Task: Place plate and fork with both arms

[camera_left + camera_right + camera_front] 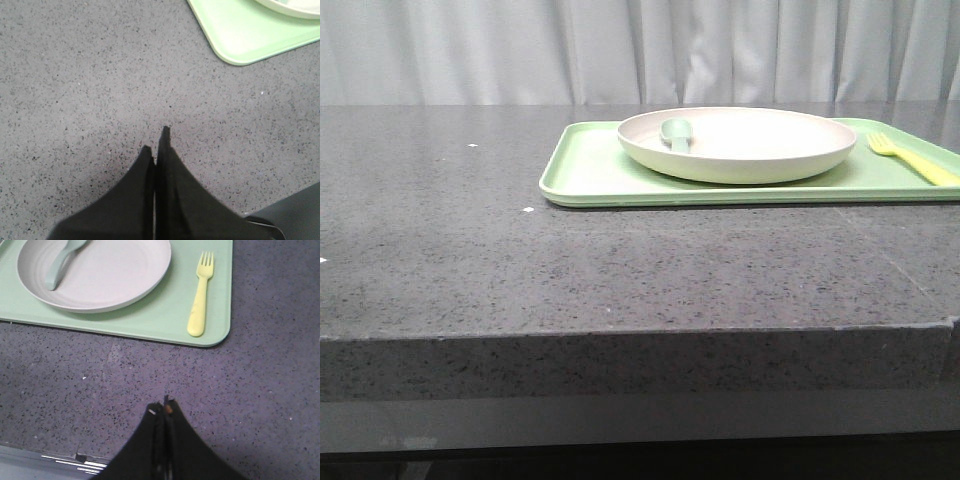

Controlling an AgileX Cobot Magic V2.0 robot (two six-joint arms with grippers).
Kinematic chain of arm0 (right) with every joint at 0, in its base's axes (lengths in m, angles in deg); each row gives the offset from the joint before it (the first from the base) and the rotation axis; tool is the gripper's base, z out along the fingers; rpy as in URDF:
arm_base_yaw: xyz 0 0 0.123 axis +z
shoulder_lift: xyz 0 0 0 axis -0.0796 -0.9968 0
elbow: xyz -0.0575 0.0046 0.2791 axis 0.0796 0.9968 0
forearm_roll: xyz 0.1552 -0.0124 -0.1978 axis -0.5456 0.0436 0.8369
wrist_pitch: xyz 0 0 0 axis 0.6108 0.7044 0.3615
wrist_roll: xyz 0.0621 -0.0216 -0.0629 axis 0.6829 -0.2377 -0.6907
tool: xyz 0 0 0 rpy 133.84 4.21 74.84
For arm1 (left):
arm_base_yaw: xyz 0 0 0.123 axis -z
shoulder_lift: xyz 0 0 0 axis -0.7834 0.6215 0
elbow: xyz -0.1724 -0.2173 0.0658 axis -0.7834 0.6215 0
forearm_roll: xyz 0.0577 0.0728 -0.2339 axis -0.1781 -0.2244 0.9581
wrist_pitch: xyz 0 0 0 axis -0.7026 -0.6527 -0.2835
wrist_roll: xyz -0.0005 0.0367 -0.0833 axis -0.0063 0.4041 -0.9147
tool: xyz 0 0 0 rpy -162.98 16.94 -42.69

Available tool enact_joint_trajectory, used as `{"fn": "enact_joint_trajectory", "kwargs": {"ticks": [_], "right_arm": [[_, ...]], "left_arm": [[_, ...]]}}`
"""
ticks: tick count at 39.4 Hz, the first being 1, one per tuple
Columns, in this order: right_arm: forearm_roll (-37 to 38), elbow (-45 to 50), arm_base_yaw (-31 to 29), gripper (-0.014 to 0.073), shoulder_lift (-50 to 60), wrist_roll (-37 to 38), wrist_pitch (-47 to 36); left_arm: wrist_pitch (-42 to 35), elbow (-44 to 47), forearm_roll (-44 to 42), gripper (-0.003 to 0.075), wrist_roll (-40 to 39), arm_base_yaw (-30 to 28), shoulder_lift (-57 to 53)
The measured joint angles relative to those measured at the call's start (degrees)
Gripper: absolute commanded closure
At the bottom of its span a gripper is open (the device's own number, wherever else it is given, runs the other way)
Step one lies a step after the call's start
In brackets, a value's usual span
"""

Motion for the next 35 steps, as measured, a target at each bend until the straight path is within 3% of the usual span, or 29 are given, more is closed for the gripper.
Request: {"fn": "enact_joint_trajectory", "kwargs": {"ticks": [8,20,35], "right_arm": [[0.0,0.0,0.0,0.0662,0.0,0.0,0.0],[0.0,0.0,0.0,0.0662,0.0,0.0,0.0],[0.0,0.0,0.0,0.0662,0.0,0.0,0.0]], "left_arm": [[-8.2,6.8,-3.5,0.0738,0.1,-1.9,-8.8],[-31.8,34.0,-4.7,0.0738,0.3,-11.5,-33.6],[-39.7,55.5,1.2,0.0738,0.4,-14.8,-56.8]]}}
